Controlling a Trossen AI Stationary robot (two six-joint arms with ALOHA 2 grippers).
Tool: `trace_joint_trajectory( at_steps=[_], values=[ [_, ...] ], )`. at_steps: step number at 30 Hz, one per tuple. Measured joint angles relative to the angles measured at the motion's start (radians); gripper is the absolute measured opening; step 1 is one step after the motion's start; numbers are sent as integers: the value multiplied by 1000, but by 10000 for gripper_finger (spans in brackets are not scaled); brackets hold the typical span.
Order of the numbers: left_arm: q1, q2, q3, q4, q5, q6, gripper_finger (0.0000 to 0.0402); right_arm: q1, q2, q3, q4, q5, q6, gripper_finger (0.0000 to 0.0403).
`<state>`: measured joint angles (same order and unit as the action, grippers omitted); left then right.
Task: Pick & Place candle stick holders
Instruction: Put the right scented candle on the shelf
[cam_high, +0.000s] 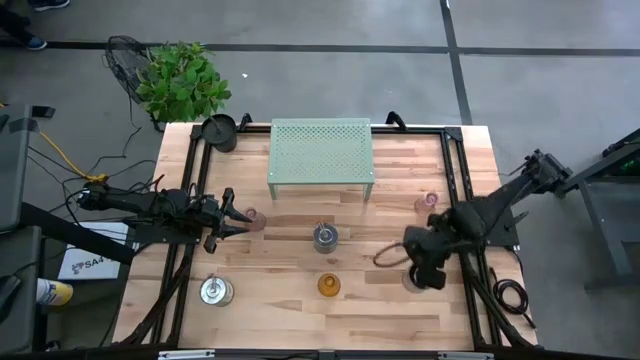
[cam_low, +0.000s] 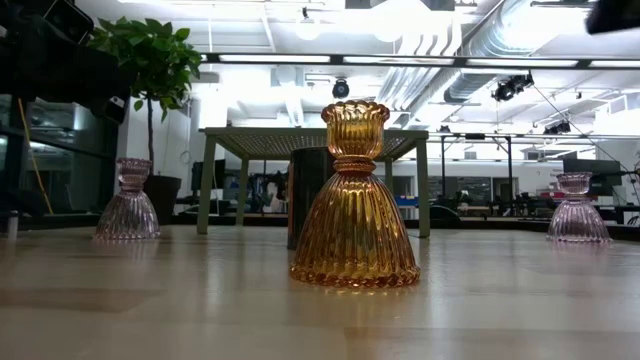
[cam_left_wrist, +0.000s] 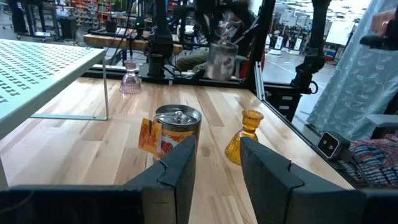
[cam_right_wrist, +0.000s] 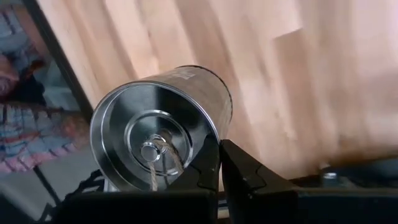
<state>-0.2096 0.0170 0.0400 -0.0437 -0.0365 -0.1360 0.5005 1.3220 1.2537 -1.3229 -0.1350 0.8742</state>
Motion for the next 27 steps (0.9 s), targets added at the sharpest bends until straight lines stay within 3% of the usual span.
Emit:
trace_joint_trajectory(
  at_steps=[16, 27],
  values=[
    [0, 0, 0, 0, 0, 0, 124, -442, 8, 368, -228, 53, -377, 0],
    [0, 0, 0, 0, 0, 0, 124, -716, 240, 636, -249, -65, -677, 0]
  ],
)
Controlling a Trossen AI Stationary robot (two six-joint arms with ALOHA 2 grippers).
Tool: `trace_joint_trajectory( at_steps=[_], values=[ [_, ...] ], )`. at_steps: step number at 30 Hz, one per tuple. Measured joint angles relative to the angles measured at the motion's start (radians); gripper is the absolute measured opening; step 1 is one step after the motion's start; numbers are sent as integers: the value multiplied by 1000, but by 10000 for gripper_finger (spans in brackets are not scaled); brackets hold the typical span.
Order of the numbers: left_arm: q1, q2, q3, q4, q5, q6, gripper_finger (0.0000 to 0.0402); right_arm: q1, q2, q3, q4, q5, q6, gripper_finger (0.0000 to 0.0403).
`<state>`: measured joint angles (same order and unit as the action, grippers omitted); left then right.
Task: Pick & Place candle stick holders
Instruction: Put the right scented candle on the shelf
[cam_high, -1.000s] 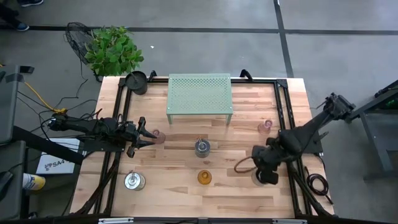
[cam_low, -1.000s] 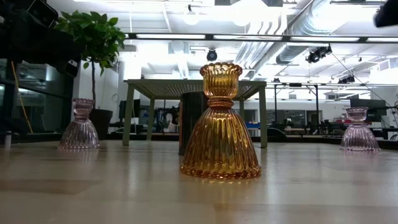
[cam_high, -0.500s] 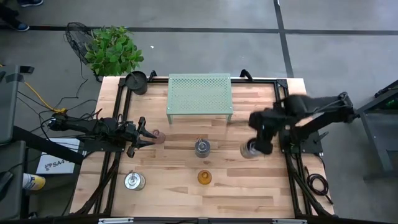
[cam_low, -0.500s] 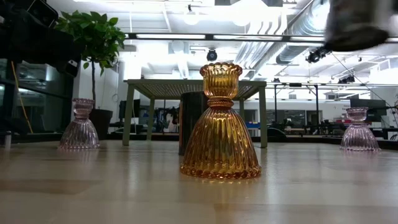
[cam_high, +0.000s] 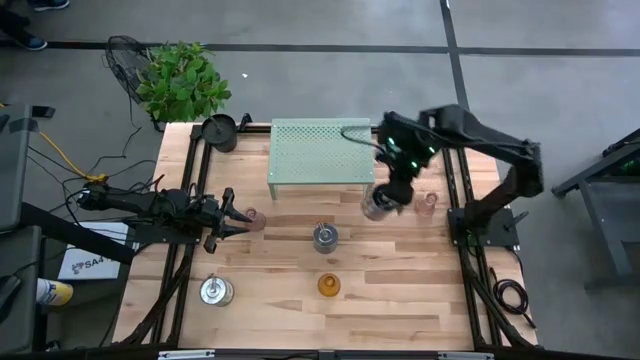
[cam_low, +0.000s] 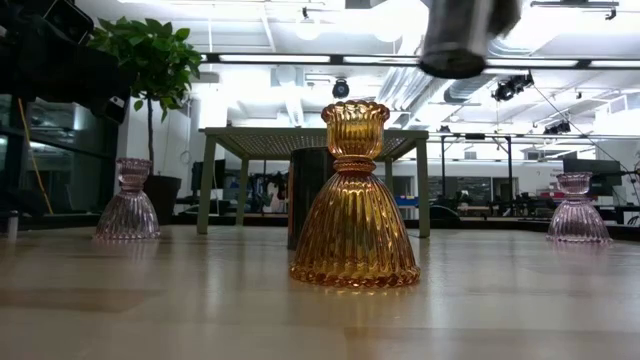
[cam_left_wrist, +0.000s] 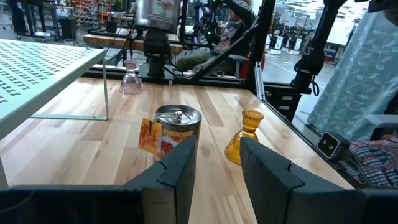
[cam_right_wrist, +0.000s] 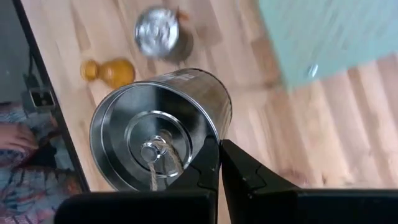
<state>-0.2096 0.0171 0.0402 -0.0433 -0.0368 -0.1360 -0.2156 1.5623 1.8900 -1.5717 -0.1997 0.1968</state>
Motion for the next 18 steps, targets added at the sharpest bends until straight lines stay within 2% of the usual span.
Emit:
trace_joint_trajectory(
  at_steps=[8, 18],
  values=[
    [0, 0, 0, 0, 0, 0, 124, -168, 178, 209, 1, -36, -118, 0],
    [0, 0, 0, 0, 0, 0, 124, -332, 357, 462, 1, -98, -131, 0]
  ],
)
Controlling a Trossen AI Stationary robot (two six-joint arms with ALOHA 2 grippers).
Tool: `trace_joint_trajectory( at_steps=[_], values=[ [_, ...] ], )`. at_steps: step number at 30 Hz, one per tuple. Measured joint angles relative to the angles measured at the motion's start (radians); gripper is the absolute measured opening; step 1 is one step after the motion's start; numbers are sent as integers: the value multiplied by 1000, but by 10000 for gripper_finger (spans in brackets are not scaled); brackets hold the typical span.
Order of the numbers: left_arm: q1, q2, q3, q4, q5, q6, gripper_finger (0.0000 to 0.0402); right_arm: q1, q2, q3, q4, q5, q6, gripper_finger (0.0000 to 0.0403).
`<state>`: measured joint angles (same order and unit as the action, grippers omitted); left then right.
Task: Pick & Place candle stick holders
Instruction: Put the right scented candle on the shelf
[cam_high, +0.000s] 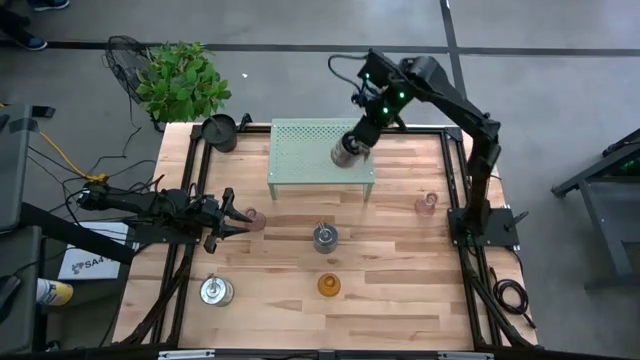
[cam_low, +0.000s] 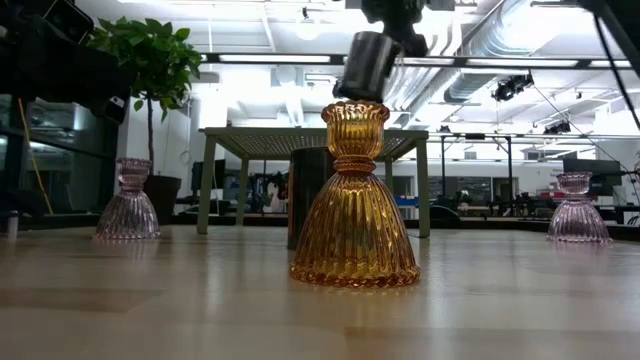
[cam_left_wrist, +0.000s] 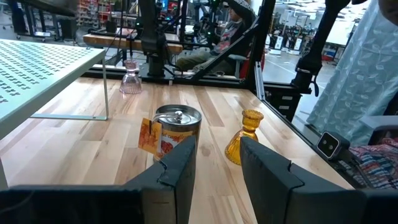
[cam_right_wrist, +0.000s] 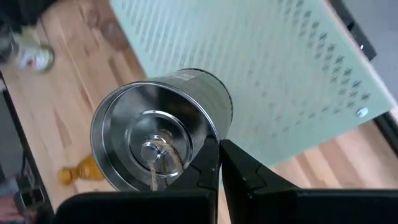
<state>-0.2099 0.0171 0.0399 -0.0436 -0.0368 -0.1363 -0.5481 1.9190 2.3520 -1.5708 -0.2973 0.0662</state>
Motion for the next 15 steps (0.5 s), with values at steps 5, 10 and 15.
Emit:
trace_joint_trajectory(
  at_steps=[5, 10, 15],
  values=[
    [0, 0, 0, 0, 0, 0, 124, -62, 23, -4, -8, -19, -3, 0],
    [0, 0, 0, 0, 0, 0, 124, -110, 30, -4, -1, 11, -4, 0],
    [0, 0, 0, 0, 0, 0, 124, -145, 32, -4, 0, 32, -7, 0]
  ],
)
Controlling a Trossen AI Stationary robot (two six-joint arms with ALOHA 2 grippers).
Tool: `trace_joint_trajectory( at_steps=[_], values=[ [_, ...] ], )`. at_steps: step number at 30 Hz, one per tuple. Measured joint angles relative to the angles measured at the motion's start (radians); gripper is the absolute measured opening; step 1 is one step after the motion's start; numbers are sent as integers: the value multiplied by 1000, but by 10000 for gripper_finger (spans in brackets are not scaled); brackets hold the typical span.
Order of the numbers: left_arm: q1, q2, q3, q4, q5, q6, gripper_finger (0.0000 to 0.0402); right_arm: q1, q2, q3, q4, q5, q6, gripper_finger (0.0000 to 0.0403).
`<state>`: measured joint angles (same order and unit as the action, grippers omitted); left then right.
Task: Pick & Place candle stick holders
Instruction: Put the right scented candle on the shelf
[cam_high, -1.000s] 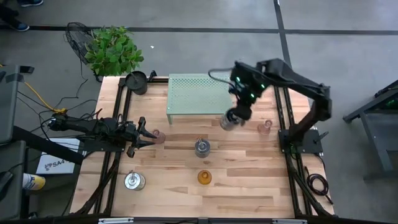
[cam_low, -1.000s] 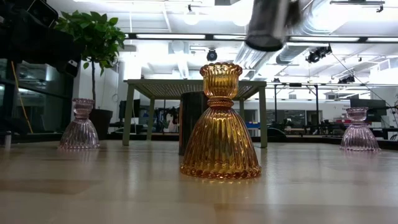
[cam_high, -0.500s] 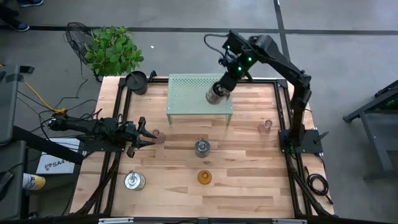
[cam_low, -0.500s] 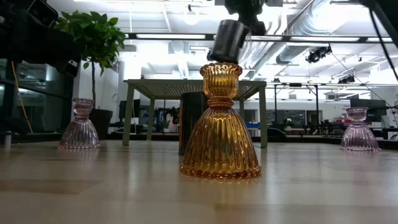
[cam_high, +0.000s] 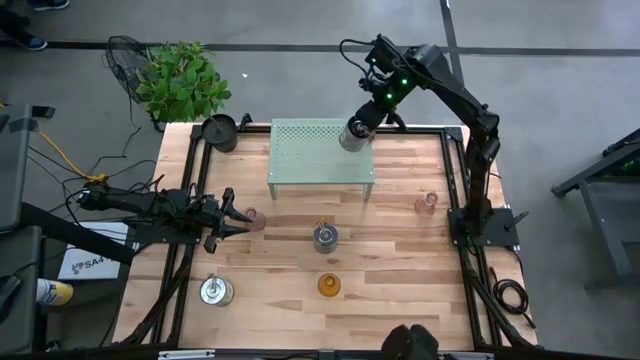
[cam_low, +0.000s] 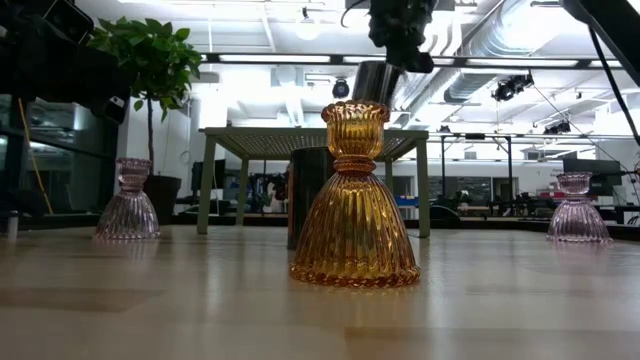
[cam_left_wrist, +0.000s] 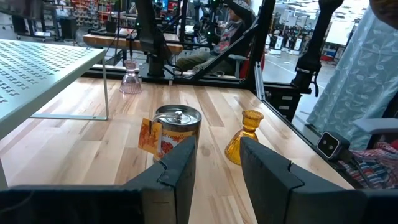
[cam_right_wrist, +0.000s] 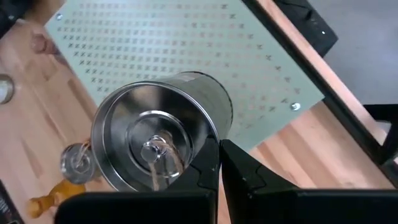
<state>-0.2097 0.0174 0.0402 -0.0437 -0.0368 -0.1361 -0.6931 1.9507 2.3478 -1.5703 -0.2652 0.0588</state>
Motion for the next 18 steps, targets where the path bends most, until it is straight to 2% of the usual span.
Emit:
trace_joint_trajectory(
  at_steps=[6, 18],
  values=[
    [0, 0, 0, 0, 0, 0, 124, -36, 7, 0, 4, 51, -7, 0],
    [0, 0, 0, 0, 0, 0, 124, -75, 114, 0, 24, 5, -27, 0]
  ],
)
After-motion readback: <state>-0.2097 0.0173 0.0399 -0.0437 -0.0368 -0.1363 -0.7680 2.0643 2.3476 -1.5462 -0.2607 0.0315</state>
